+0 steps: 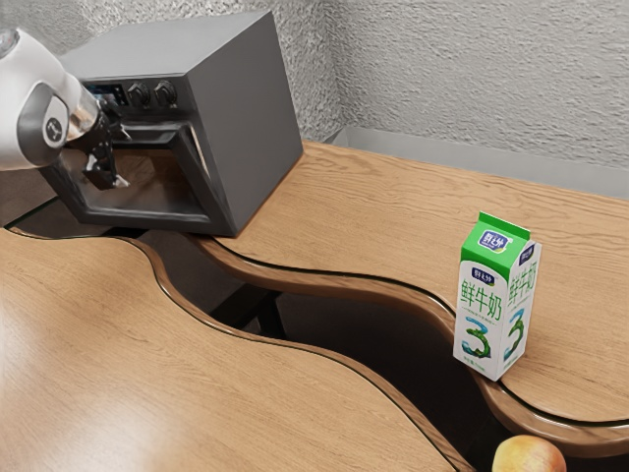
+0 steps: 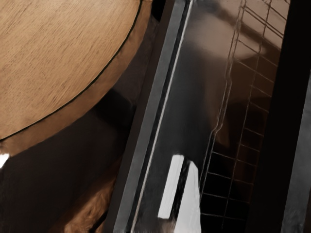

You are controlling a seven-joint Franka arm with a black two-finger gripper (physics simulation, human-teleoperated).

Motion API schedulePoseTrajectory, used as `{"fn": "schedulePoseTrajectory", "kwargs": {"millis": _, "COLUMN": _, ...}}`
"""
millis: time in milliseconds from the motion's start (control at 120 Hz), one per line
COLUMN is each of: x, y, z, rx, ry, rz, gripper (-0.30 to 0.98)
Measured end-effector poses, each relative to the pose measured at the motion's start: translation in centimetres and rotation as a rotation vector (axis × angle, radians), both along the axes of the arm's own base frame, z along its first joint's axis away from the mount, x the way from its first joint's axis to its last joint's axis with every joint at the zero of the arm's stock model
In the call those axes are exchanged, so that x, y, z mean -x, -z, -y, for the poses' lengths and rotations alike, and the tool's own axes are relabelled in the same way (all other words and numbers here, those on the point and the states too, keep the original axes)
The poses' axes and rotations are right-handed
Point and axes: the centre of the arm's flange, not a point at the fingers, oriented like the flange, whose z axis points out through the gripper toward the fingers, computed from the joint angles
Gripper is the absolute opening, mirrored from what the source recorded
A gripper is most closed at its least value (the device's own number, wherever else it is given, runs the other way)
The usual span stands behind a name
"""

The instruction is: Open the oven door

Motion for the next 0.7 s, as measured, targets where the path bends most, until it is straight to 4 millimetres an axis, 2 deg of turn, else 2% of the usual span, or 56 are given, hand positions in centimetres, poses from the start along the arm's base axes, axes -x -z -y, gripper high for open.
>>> {"fn": "schedulePoseTrajectory", "kwargs": {"millis": 142, "x": 4.2, "y": -0.5, "z": 2.9, "rx": -0.019, "ry": -0.025, "rz": -0.028, "gripper": 0.68}}
{"fn": "schedulePoseTrajectory", "kwargs": {"millis": 233, "x": 7.8, "y": -0.9, "z": 4.0, "rx": -0.014, "ry": -0.068, "rz": -0.024, "gripper": 0.68}}
{"fn": "schedulePoseTrajectory", "kwargs": {"millis": 317, "x": 11.6, "y": -2.9, "z": 4.9, "rx": -0.031, "ry": -0.118, "rz": 0.006, "gripper": 0.68}}
{"fn": "schedulePoseTrajectory", "kwargs": {"millis": 367, "x": 12.7, "y": -4.3, "z": 5.9, "rx": -0.037, "ry": -0.133, "rz": 0.026, "gripper": 0.68}}
{"fn": "schedulePoseTrajectory", "kwargs": {"millis": 400, "x": 12.1, "y": -6.2, "z": 9.5, "rx": -0.024, "ry": -0.098, "rz": 0.040, "gripper": 0.68}}
{"fn": "schedulePoseTrajectory", "kwargs": {"millis": 417, "x": 11.3, "y": -7.2, "z": 12.4, "rx": -0.011, "ry": -0.062, "rz": 0.041, "gripper": 0.68}}
{"fn": "schedulePoseTrajectory", "kwargs": {"millis": 475, "x": 8.5, "y": -10.3, "z": 24.4, "rx": 0.062, "ry": 0.101, "rz": 0.018, "gripper": 0.68}}
{"fn": "schedulePoseTrajectory", "kwargs": {"millis": 492, "x": 8.2, "y": -10.6, "z": 26.9, "rx": 0.096, "ry": 0.131, "rz": 0.001, "gripper": 0.68}}
{"fn": "schedulePoseTrajectory", "kwargs": {"millis": 517, "x": 8.0, "y": -10.5, "z": 29.5, "rx": 0.148, "ry": 0.156, "rz": -0.031, "gripper": 0.68}}
{"fn": "schedulePoseTrajectory", "kwargs": {"millis": 575, "x": 7.9, "y": -9.5, "z": 32.9, "rx": 0.243, "ry": 0.171, "rz": -0.117, "gripper": 0.69}}
{"fn": "schedulePoseTrajectory", "kwargs": {"millis": 700, "x": 8.6, "y": -7.5, "z": 35.3, "rx": 0.329, "ry": 0.118, "rz": -0.263, "gripper": 0.69}}
